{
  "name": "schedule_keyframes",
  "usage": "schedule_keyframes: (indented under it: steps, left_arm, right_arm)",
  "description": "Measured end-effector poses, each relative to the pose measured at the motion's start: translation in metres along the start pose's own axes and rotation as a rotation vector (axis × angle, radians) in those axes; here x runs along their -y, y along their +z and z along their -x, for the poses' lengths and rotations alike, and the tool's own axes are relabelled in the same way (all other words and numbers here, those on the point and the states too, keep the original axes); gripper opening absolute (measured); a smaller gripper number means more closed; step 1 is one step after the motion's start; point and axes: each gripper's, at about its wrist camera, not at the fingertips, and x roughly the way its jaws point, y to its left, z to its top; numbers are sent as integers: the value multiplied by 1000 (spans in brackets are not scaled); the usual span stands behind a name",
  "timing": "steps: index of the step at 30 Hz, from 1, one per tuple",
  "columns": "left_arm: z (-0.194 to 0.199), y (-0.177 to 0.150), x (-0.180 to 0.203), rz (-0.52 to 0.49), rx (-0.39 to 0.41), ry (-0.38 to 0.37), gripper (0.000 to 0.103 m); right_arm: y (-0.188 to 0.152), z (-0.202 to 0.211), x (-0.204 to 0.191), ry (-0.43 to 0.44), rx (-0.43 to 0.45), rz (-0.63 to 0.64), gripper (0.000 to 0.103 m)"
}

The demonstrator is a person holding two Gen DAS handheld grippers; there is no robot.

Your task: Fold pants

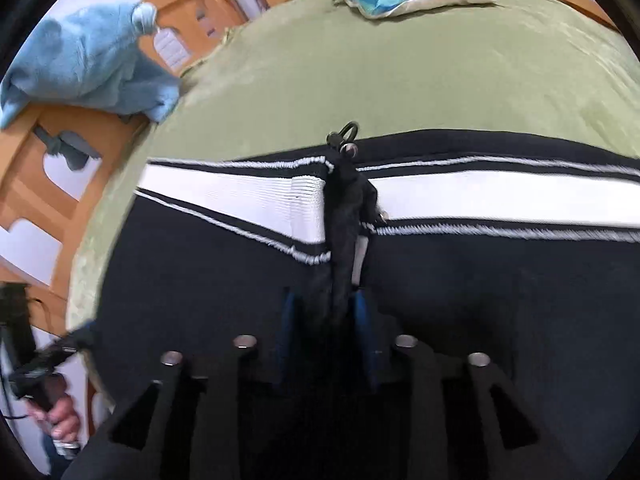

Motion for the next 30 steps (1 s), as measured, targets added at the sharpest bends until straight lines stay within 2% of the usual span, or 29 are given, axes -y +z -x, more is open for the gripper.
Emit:
schedule_keyframes:
  steps: [2, 5, 7, 9, 11, 14, 17, 20, 24, 27, 28, 30]
  left_arm:
    - [-2, -5, -5, 16, 0, -28, 73]
    - [-8, -7, -9, 28, 15, -72, 73]
    - [-13, -5, -7, 35, 18, -89, 73]
    - [-19, -1, 0, 28, 13, -130, 72]
    - [-21, 1, 6, 19, 7, -100, 72]
    - [-20, -4, 7, -3, 29, -95, 72]
    - [-17, -8, 3, 14, 53, -102, 72]
    - [-17, -8, 2, 39, 60, -96, 74]
    - [-17, -10, -3, 51, 101, -122, 72]
    - [-15, -12, -15, 154, 132, -128, 52]
    - [-14, -11, -20, 191, 125, -152, 42]
    - [-13, -6, -21, 196, 95, -184, 31]
  right_arm:
    - [-14, 19, -3, 38, 13, 1, 39]
    - [-43, 32, -13, 26, 4, 75, 49]
    - [-62, 28, -16, 6, -15, 104, 50]
    - [-74, 20, -11, -13, -10, 81, 51]
    - [-83, 22, -8, 3, 35, 25, 52]
    - [-85, 24, -10, -17, 48, -1, 52]
    - [-88, 25, -12, -33, 67, 8, 52]
    - [-89, 25, -9, -16, 89, -36, 52]
    - [-86, 29, -9, -33, 68, -45, 52]
    - [-87, 32, -11, -38, 70, -67, 52]
    - [-88, 32, -12, -46, 71, -69, 52]
    - [-90, 31, -16, -67, 82, -54, 52]
